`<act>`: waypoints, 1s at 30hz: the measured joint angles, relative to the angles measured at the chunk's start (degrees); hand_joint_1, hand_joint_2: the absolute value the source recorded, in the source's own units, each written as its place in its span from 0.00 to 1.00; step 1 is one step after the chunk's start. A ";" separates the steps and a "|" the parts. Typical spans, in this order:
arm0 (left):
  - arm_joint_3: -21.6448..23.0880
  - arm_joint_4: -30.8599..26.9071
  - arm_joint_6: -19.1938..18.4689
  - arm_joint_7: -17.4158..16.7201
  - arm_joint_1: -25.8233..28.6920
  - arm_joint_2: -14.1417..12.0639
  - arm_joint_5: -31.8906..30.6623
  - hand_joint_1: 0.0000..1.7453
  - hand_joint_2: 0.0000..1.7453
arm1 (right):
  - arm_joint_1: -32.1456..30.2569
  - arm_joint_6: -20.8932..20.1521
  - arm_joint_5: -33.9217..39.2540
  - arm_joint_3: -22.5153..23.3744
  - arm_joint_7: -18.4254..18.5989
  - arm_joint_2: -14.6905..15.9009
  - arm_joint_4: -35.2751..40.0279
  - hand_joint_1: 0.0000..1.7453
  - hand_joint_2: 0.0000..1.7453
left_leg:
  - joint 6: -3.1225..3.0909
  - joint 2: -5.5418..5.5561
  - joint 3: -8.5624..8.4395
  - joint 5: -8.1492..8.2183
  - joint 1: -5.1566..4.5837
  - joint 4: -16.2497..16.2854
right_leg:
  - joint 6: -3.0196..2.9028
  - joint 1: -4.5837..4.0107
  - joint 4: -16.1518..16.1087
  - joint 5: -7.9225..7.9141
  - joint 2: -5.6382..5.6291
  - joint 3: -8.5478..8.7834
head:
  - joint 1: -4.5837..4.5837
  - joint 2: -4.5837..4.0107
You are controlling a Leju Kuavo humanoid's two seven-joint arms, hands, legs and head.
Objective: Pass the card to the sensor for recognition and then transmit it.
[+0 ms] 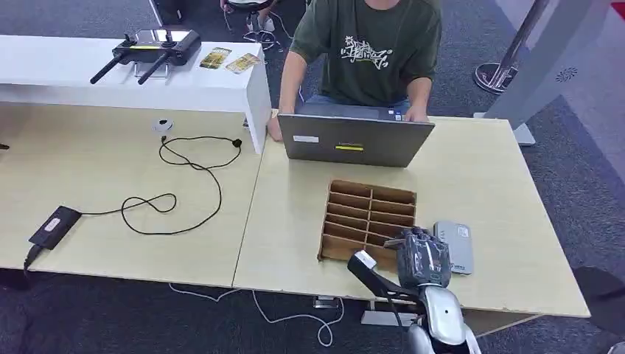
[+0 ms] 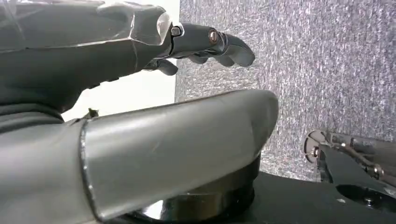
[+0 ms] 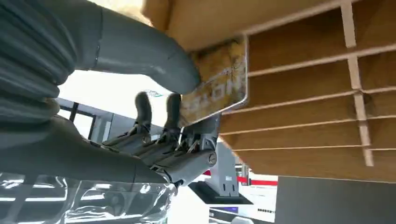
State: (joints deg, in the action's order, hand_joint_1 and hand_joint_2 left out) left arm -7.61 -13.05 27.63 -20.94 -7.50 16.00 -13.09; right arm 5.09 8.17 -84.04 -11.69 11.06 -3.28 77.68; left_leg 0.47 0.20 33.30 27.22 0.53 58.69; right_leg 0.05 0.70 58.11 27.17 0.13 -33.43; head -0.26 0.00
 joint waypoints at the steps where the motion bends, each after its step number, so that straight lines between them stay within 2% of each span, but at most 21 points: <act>1: 0.26 0.00 0.00 0.02 0.00 -0.04 -0.13 0.00 0.00 | -0.09 0.04 0.02 0.00 0.00 0.00 0.11 0.85 1.00 | 0.00 0.00 0.00 0.00 0.00 0.00 | 0.00 0.00 0.00 0.00 0.00 0.00 | 0.00 0.00; 8: 1.33 0.00 0.00 0.02 0.00 -0.33 -0.83 0.00 0.00 | -0.15 0.13 0.02 0.00 -0.28 0.00 0.11 0.82 1.00 | 0.00 0.00 0.00 0.00 0.00 0.00 | 0.00 0.00 0.00 0.00 0.00 0.00 | 0.00 0.00; 14: 1.95 0.00 0.00 0.02 0.00 -0.46 -1.25 0.00 0.00 | -0.15 0.50 0.17 0.00 -0.59 0.00 0.07 0.88 1.00 | 0.00 0.00 0.00 0.00 0.00 0.00 | 0.00 0.00 0.00 0.00 0.00 0.00 | 0.02 0.00; 15: 2.17 0.00 0.00 0.02 0.01 -0.46 -1.34 0.00 0.00 | -0.15 0.61 0.46 0.00 -0.74 0.00 0.04 0.85 1.00 | 0.00 0.00 0.00 0.00 0.00 0.00 | 0.00 0.00 0.00 0.00 0.00 0.00 | 0.00 0.00; 16: 2.36 0.00 0.00 0.02 0.00 -0.46 -1.47 0.00 0.00 | -0.15 0.74 0.65 0.00 -0.90 0.00 0.00 0.88 1.00 | 0.00 0.00 0.00 0.00 0.00 0.00 | 0.00 0.00 0.00 0.00 0.00 0.00 | 0.02 0.00; 18: 2.51 0.00 0.00 0.02 0.00 -0.48 -1.86 0.00 0.00 | -0.14 1.22 0.81 0.00 -0.98 0.00 -0.04 0.86 1.00 | 0.00 0.00 0.00 0.00 0.00 0.00 | 0.00 0.00 0.00 0.00 0.00 0.00 | 0.02 0.00; 19: 2.58 0.00 0.00 0.02 0.00 -0.48 -1.95 0.00 0.00 | -0.15 1.49 0.81 0.00 -1.03 0.00 -0.04 0.90 1.00 | 0.00 0.00 0.00 0.00 0.00 0.00 | 0.00 0.00 0.00 0.00 0.00 0.00 | 0.00 0.00; 30: 3.54 0.00 0.00 -0.07 0.00 -0.63 -2.87 0.00 0.00 | -0.19 3.41 1.83 0.02 -0.83 0.00 2.41 0.90 1.00 | 0.00 0.01 0.01 0.00 0.00 0.00 | 0.00 0.00 0.00 0.00 0.01 0.00 | 0.00 0.00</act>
State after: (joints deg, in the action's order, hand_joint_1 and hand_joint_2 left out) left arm -4.06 -13.05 27.63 -21.00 -7.50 15.37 -15.96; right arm 4.90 11.58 -82.20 -11.67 10.23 -3.28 80.08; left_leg 0.47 0.20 33.31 27.22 0.53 58.69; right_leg 0.05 0.70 58.11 27.17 0.14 -33.44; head -0.26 0.00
